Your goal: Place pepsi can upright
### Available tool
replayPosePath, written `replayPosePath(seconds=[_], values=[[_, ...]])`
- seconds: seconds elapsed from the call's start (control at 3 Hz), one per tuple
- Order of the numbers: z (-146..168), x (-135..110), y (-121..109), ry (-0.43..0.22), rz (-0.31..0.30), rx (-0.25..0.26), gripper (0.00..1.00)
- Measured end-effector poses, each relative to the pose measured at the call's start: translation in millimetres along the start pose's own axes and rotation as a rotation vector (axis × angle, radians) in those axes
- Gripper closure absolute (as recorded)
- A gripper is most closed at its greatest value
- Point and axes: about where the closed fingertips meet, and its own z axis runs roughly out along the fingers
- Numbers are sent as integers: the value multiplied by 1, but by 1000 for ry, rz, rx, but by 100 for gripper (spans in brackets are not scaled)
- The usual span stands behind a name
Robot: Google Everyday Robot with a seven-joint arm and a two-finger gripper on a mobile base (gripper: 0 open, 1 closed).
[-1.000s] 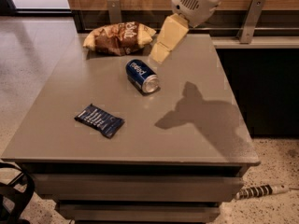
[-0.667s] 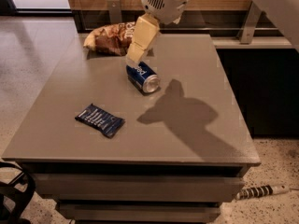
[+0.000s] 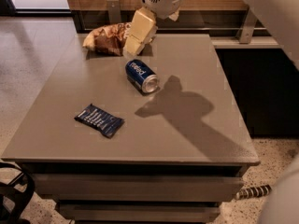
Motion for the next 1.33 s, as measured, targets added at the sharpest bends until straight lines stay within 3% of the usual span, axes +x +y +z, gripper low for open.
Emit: replayPosePath(seconds=[0.33,0.67,1.0,1.33], values=[[36,-29,-11,64,83,-25,0],[59,-37,-12,110,135,-26,0],[71,-31,-8,178,231,-1,0],[78,-24,-3,209,286,5,0]])
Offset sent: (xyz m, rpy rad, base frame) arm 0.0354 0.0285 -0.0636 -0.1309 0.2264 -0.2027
